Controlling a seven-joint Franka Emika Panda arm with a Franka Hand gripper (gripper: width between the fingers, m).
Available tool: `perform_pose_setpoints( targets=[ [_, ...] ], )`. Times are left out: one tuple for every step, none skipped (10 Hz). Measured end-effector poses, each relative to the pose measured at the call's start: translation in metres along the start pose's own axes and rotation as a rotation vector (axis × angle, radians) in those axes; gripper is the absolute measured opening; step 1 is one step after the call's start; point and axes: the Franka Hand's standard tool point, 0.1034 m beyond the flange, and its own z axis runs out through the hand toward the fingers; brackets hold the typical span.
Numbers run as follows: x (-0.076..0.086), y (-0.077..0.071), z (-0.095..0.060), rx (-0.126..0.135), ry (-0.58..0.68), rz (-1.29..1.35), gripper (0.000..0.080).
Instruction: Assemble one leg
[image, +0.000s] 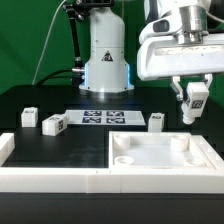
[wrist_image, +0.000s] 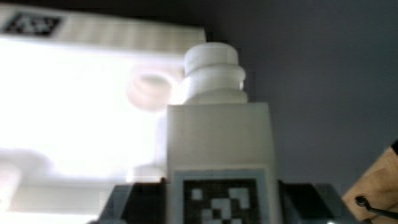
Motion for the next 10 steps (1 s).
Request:
perform_pose_setpoints(
  targets=[
    [0.014, -0.002, -0.001, 0.008, -0.003, 0.006, 0.029],
    [0.028, -0.004, -0.003, 0.015, 0.006, 0.01, 0.029],
    [0.023, -0.003, -0.002, 0.01, 0.009, 0.008, 0.029],
    [0.02, -0.003, -0.001, 0.01, 0.003, 0.008, 0.029],
    [0.02, -0.003, -0.001, 0.01, 0.003, 0.008, 0.029],
    [0.021, -0.001, -0.001, 0.008, 0.002, 0.002, 0.029],
    [0.029, 0.008, 0.0, 0.007, -0.012, -0.004, 0.029],
    [0.046, 0.012, 0.0, 0.014, -0.019, 0.01, 0.029],
    [0.056, 0.012, 0.002, 0.015, -0.007, 0.013, 0.029],
    [0.065, 0.016, 0.01, 0.012, -0.005, 0.009, 0.029]
  ],
)
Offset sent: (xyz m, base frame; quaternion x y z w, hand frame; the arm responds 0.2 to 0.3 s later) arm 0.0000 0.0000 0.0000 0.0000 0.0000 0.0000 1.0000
